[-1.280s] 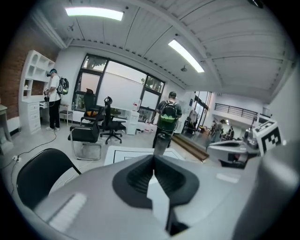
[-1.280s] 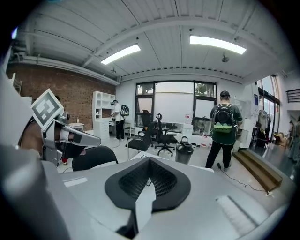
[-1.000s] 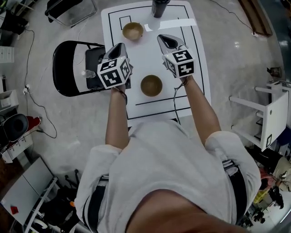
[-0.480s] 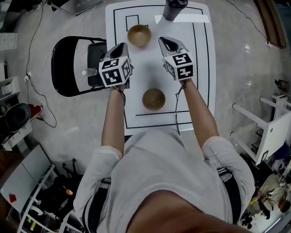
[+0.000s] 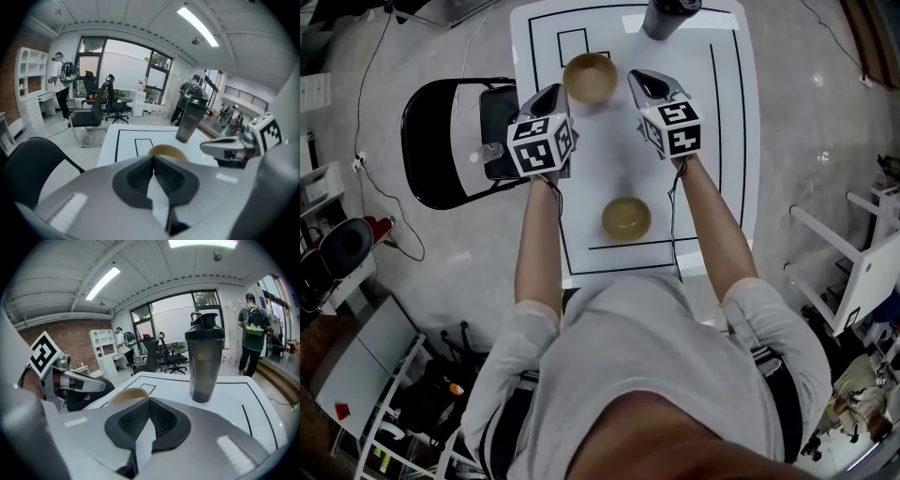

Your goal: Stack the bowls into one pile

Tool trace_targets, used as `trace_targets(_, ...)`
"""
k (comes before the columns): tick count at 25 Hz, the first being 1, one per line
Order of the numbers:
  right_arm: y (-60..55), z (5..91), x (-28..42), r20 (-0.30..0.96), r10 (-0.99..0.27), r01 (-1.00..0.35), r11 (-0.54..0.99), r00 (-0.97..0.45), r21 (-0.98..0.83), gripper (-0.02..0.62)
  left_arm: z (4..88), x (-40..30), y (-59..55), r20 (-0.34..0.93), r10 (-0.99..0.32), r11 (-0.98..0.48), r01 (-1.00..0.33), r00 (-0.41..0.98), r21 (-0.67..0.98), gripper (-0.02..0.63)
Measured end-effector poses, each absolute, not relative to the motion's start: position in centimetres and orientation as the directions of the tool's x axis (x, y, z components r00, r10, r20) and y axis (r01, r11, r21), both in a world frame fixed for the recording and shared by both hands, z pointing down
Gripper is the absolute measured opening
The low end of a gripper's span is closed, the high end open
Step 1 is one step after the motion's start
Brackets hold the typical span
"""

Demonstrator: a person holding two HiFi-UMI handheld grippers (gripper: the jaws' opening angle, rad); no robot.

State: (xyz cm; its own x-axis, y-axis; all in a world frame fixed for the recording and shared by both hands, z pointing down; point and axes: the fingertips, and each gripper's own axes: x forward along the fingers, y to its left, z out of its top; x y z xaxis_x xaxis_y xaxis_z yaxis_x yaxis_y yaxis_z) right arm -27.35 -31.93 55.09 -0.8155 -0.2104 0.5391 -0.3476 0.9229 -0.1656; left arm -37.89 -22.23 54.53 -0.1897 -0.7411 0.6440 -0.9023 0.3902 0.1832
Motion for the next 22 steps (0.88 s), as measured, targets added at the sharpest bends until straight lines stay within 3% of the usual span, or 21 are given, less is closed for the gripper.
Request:
trace_targets(5,-32.4,56.5,-28.4,0.544,-0.208,-0.359,0.915,-0.813,-0.187,0.006,56.0,-39.2,-22.8,0.655,-0.728,0.416,-0.890,-0.203,0.187,0.012)
trace_targets(11,-32.4,57.8,-29.3,0.556,-0.189,-0.369,0.901,-0.809,-0.229,0.069,58.1,-39.5,-23.1,0.690,-0.703,0.424,-0.880,-0.170,0.215,0.118)
trace_targets(22,-31.5,59.5,-30.7,0.589,-0.155,-0.367,0.893,-0.794,-0.261,0.124,59.4,-38.7,-23.6,0.686,-0.716,0.405,-0.876,-0.126,0.262,0.118)
